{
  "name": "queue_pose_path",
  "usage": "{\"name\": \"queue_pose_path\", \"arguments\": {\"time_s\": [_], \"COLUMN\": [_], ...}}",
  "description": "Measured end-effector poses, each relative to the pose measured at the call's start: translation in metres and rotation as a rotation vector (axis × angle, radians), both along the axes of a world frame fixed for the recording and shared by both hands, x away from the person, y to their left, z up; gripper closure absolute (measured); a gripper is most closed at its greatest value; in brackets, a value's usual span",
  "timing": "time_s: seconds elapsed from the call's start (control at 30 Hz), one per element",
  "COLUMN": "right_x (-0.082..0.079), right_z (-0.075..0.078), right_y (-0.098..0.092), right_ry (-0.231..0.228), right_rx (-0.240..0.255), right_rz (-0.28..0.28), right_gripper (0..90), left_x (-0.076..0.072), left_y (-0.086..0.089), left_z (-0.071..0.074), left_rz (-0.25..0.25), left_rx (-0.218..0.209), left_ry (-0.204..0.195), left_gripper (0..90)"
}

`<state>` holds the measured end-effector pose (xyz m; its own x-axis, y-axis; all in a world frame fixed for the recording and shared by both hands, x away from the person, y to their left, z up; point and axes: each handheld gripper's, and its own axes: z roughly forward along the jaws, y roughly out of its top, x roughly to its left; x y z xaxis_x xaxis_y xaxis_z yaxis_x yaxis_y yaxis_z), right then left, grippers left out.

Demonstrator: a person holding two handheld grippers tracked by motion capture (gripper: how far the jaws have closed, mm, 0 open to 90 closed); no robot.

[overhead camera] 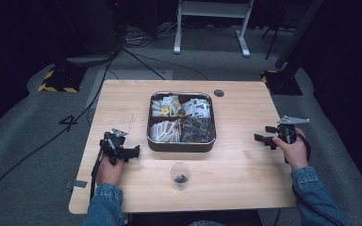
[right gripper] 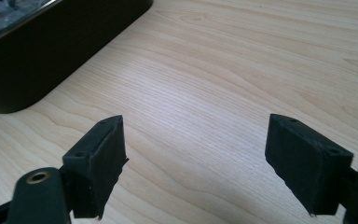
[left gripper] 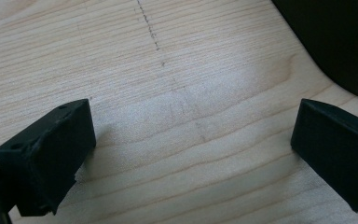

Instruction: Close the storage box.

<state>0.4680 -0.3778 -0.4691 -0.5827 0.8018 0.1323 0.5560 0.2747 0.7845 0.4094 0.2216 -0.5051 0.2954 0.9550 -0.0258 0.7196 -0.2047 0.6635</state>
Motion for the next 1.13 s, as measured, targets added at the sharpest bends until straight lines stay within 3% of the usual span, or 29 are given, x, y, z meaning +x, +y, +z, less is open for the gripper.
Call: {"name": "queue_pose_path", "arguments": {"time_s": [0.27,0.37,0.63,0.7,0.9,1.13], "right_x": [0.002,0.002,0.001,-0.001,0.000,-0.001], "right_z": [-0.014,-0.021,-0.028,-0.032,-0.035,-0.035], "right_y": [-0.005,-0.002,0.005,0.010,0.014,0.015], "right_ry": [-0.004,0.007,0.035,0.011,0.000,0.002], "right_rx": [-0.050,-0.090,-0.126,-0.169,-0.171,-0.172], "right_rz": [-0.006,0.003,0.023,0.040,0.019,0.014], "right_gripper": [19.1,17.5,16.6,14.4,8.4,7.7], "left_x": [0.000,0.000,0.000,0.000,0.001,0.000], "left_y": [0.000,0.000,0.000,0.000,0.000,0.000], "left_z": [0.000,0.000,0.000,0.000,0.000,0.000], "left_rz": [0.000,-0.001,0.000,-0.001,-0.001,-0.001], "left_rx": [0.000,0.000,0.000,0.001,0.000,0.000], "left_ry": [0.000,0.000,0.000,0.001,0.002,0.002], "left_gripper": [0.1,0.1,0.1,0.1,0.1,0.1]}}
